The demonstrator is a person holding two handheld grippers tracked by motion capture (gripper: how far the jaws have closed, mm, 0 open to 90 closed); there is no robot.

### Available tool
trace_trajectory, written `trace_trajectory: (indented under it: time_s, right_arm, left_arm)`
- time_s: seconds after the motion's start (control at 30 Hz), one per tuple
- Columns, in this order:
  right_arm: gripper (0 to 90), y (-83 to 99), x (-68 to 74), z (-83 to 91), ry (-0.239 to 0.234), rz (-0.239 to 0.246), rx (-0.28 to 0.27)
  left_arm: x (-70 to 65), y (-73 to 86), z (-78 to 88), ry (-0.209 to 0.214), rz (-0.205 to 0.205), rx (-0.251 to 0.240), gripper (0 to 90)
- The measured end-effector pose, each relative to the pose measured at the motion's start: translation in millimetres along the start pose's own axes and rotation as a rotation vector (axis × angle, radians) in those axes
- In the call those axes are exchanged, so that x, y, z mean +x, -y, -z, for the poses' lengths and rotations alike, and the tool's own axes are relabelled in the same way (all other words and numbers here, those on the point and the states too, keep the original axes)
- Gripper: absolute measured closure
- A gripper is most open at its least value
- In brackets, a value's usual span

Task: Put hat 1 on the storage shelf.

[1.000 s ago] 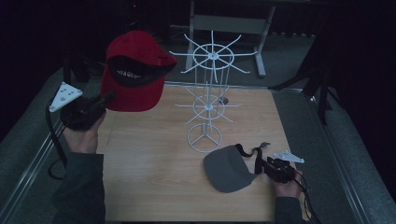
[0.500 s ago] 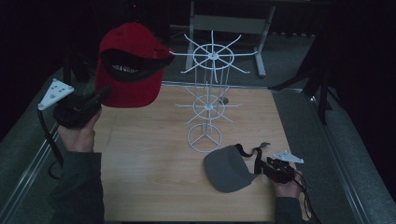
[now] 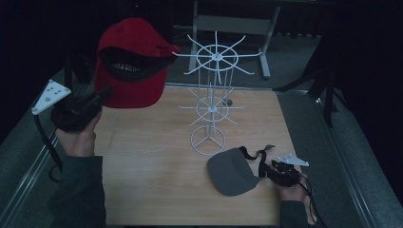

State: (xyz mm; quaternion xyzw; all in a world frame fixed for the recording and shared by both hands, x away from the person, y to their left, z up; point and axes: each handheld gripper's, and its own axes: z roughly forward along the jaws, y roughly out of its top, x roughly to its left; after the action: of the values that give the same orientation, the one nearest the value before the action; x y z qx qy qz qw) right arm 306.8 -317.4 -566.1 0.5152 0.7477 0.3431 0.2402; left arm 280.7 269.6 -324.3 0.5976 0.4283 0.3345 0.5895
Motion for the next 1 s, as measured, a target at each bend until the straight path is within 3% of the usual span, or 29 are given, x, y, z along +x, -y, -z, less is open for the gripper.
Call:
trace_trajectory:
  time_s: [0.7,1.0]
  right_arm:
    - [56.1,0.0,0.2,0.1,-0.007,0.003,0.002]
    - [56.1,0.1,0.2,0.1,-0.007,0.003,0.002]
  left_arm:
    - [-6.1,-4.3,12.0,0.033,0.029,-0.053,85.8]
    - [-8.7,-7.7,16.3,0.046,0.019,-0.065,85.8]
